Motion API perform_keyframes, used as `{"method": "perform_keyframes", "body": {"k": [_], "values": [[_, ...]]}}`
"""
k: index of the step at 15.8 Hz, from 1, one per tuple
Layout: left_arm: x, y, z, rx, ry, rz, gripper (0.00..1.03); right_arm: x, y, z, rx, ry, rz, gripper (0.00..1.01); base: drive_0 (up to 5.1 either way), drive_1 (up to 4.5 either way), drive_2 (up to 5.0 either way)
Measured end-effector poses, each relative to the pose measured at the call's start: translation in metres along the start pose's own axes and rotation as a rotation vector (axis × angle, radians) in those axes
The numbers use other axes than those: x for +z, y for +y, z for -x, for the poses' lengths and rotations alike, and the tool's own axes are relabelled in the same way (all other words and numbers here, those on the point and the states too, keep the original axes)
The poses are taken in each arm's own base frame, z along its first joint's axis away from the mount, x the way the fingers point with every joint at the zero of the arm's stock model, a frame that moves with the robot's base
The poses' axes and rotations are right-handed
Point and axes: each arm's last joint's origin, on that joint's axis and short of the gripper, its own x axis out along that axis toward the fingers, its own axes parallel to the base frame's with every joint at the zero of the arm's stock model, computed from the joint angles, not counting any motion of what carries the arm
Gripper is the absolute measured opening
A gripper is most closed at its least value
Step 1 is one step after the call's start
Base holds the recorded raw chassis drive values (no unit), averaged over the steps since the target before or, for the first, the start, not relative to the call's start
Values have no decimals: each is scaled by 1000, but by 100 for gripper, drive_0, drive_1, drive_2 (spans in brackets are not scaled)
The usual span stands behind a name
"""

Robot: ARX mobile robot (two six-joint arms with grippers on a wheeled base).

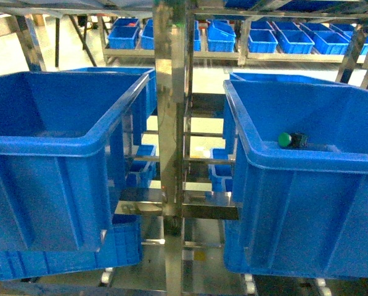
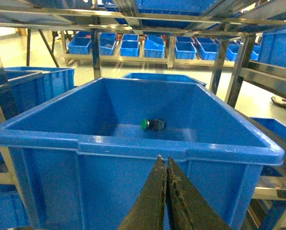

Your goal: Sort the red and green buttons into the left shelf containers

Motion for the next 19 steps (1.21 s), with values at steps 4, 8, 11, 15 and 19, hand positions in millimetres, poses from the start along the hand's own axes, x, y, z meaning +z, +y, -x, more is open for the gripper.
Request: {"method": "perform_keyframes", "body": {"k": [4, 8, 11, 15, 19], "values": [[-4, 0, 5, 0, -16, -1, 2, -5, 0, 7, -1, 42, 0, 2, 0, 0, 0], [-4, 0, 9, 1, -15, -1, 2, -4, 0, 13, 0, 16, 0, 2, 0, 0, 0], [-6, 0, 13, 1, -1, -1, 2, -3, 0, 13, 0, 9, 0, 2, 0, 0, 0], [-8, 0, 22, 4, 6, -5, 2, -3, 0, 13, -1, 10, 0, 2, 0, 0, 0], [-8, 0, 22, 1, -1, -5, 19, -3, 0, 13, 0, 10, 0, 33, 0, 0, 0]]}}
